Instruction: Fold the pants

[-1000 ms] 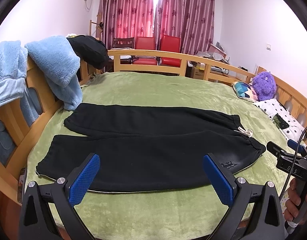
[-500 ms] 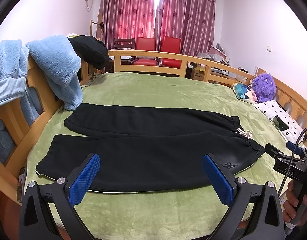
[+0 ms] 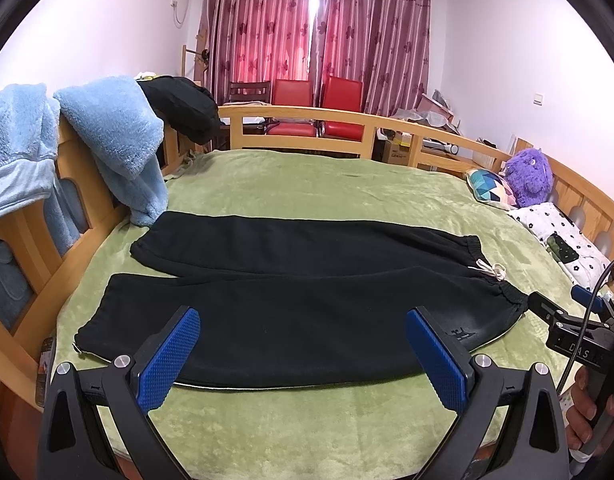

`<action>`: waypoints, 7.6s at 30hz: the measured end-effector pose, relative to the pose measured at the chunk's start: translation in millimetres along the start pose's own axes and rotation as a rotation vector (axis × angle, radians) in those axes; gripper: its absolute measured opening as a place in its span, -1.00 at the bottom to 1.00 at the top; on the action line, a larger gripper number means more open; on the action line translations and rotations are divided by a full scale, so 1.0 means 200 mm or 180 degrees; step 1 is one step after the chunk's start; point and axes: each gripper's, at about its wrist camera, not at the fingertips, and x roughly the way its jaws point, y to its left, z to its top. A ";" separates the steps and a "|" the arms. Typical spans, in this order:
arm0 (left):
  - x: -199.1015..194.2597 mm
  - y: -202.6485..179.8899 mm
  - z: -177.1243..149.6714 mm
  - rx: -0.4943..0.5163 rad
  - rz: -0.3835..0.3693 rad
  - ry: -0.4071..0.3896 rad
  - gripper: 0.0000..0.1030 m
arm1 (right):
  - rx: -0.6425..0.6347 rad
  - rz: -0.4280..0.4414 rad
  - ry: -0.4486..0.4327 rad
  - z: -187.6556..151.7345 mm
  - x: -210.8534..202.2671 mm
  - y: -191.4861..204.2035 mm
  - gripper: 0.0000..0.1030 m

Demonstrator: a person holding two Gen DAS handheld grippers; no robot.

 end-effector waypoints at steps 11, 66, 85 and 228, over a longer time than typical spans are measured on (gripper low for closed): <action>-0.01 0.01 0.01 -0.0056 0.0011 -0.0035 1.00 | 0.0043 0.0011 -0.0036 -0.01 0.00 0.02 0.99; 0.88 0.89 -0.75 -0.1488 0.0577 0.1064 1.00 | 0.0959 -0.0094 0.0974 -0.47 1.08 -0.60 0.63; 1.13 1.11 -0.59 -0.2121 0.0924 0.0934 -0.68 | 0.1734 -0.0063 0.0872 -0.44 1.30 -0.73 -0.59; 1.61 0.55 -0.12 -0.1346 0.0147 0.0958 -0.84 | 0.1810 0.0101 0.0912 -0.37 1.23 -0.69 -0.87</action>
